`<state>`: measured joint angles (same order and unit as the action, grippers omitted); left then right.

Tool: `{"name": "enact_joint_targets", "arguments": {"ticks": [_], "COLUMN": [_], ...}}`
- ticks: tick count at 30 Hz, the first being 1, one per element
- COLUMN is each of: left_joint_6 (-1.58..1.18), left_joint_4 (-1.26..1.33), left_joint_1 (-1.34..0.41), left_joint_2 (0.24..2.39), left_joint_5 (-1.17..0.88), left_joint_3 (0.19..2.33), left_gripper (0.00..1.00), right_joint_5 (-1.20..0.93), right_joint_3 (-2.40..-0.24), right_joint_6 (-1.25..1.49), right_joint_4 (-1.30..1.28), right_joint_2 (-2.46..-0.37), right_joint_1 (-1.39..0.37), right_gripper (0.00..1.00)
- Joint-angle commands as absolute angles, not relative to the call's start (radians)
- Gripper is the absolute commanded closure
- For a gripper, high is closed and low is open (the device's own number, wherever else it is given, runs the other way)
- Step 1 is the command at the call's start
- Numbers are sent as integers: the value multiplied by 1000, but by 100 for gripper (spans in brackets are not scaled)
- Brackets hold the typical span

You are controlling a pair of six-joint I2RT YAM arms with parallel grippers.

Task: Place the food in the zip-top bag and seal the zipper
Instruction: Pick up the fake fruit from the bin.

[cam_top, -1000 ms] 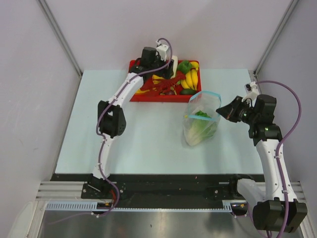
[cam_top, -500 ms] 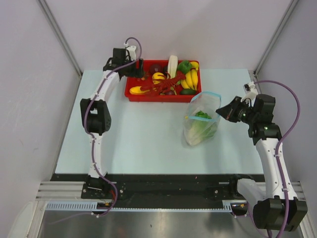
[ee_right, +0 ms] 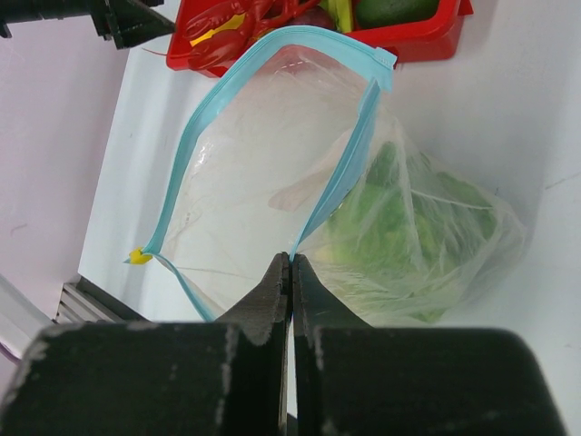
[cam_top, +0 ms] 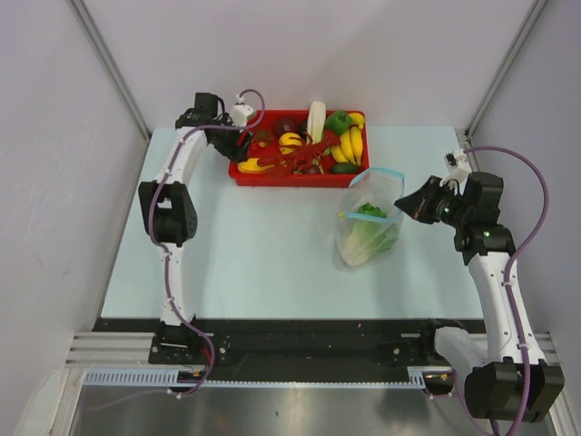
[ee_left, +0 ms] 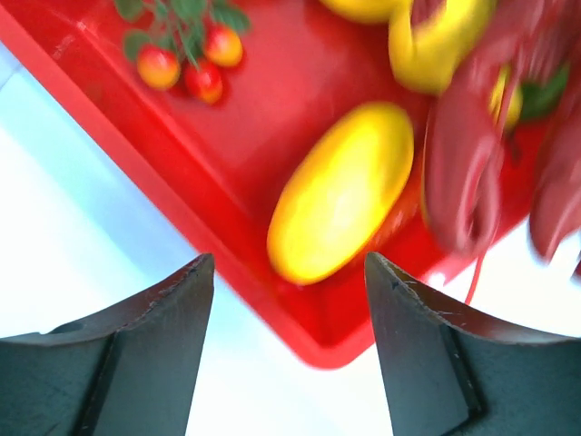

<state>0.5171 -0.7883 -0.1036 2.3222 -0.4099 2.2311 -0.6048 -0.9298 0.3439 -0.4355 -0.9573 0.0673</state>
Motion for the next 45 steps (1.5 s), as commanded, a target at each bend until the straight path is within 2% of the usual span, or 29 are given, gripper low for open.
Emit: {"name": "enact_joint_targets", "arguments": {"ticks": [1, 7, 16, 20, 22, 25, 26, 29, 42, 45], "left_joint_6": [802, 897, 908, 945, 959, 959, 959, 951, 847, 773], "left_joint_4": [-916, -899, -772, -791, -795, -798, -795, -792, -673, -667], "left_joint_1": [-100, -103, -143, -147, -147, -147, -147, -147, -146, -149], "left_joint_2": [2283, 2322, 2416, 2447, 2451, 2447, 2441, 2395, 2174, 2103], "left_joint_5": [-498, -580, -512, -503, -502, -502, -502, -511, -290, -327], "left_joint_3": [2235, 2218, 2224, 2232, 2232, 2235, 2235, 2233, 2206, 2220], "left_gripper": [27, 23, 20, 20, 23, 38, 50, 65, 72, 74], "right_joint_5": [-603, -598, -597, -595, -597, -595, -598, -601, -630, -637], "right_joint_3": [-945, -943, -945, -943, -943, -943, -945, -943, -936, -936], "right_joint_6": [327, 322, 316, 314, 311, 308, 307, 305, 321, 333], "right_joint_4": [-402, -416, -426, -425, -433, -437, -437, -437, -394, -384], "right_joint_2": [-959, -953, -946, -937, -936, -930, -930, -925, -922, -920], "right_joint_1": [60, 60, 64, 69, 71, 71, 71, 69, 63, 61], "right_gripper": [100, 100, 100, 100, 100, 100, 100, 100, 100, 100]}}
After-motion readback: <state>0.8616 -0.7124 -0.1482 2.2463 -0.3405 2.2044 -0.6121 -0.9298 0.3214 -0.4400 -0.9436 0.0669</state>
